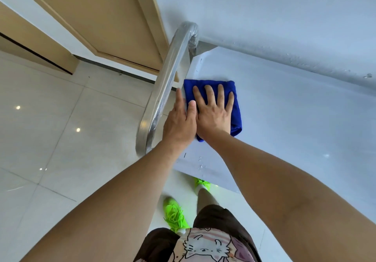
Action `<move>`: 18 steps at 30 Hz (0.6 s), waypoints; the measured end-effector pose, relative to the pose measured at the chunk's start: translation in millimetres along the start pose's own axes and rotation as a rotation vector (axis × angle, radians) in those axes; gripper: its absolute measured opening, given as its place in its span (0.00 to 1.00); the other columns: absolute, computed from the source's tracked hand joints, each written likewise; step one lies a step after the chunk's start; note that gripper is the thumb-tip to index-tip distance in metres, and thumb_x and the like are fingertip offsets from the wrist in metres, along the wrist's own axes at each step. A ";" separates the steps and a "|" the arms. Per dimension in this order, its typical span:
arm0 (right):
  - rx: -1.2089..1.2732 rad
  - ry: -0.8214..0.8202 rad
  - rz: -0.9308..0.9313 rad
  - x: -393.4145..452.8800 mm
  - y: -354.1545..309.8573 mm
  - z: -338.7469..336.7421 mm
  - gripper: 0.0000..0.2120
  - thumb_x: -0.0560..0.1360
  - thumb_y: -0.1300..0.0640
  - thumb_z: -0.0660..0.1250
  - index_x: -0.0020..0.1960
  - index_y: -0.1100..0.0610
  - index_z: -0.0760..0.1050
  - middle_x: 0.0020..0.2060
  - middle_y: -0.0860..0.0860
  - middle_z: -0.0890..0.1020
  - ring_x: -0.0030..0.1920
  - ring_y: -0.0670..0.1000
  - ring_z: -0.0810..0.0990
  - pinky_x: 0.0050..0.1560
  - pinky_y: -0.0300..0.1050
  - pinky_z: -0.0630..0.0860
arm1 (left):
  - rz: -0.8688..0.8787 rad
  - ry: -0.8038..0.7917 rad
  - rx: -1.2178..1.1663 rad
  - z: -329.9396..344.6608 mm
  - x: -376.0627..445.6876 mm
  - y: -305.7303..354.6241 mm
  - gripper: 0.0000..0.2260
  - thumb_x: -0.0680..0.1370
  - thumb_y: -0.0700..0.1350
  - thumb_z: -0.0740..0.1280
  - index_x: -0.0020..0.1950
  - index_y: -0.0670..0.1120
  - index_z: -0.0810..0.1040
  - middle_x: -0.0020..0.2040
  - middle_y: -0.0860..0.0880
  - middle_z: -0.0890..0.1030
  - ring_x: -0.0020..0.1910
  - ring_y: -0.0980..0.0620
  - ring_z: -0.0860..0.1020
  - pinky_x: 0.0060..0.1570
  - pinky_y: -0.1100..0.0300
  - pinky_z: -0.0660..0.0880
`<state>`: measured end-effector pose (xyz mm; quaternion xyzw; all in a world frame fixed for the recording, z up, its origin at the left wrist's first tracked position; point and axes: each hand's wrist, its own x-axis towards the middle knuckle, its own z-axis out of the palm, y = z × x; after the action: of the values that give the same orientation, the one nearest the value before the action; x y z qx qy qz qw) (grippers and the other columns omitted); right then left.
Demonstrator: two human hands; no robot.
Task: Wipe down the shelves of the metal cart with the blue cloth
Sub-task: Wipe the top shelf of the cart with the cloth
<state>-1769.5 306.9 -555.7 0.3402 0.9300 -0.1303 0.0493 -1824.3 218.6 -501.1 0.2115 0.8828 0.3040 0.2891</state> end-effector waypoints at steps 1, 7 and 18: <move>0.004 -0.004 0.007 -11.6 -1.1 2.5 0.28 0.81 0.38 0.43 0.80 0.42 0.51 0.78 0.50 0.59 0.80 0.61 0.46 0.76 0.67 0.35 | -0.008 -0.003 -0.022 0.3 -0.2 -0.3 0.28 0.81 0.62 0.43 0.79 0.56 0.41 0.77 0.51 0.65 0.71 0.45 0.69 0.67 0.45 0.69; 0.075 -0.017 0.068 -89.2 -13.6 16.0 0.27 0.83 0.38 0.41 0.80 0.41 0.55 0.78 0.50 0.61 0.80 0.59 0.47 0.76 0.64 0.35 | -0.118 -0.111 -0.010 -4.7 6.8 -8.1 0.28 0.80 0.65 0.44 0.77 0.53 0.58 0.74 0.44 0.69 0.70 0.41 0.69 0.69 0.43 0.65; 0.093 -0.043 0.019 -207.2 -55.1 39.7 0.24 0.85 0.42 0.47 0.80 0.43 0.56 0.78 0.47 0.64 0.80 0.60 0.50 0.77 0.63 0.39 | 0.057 -0.106 0.116 5.9 -23.2 -22.6 0.29 0.81 0.61 0.51 0.79 0.49 0.55 0.79 0.47 0.57 0.78 0.46 0.56 0.74 0.46 0.58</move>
<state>-1646.7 127.1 -545.0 0.3482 0.9183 -0.1803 0.0544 -1807.8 191.9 -510.9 0.2686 0.8759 0.2488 0.3142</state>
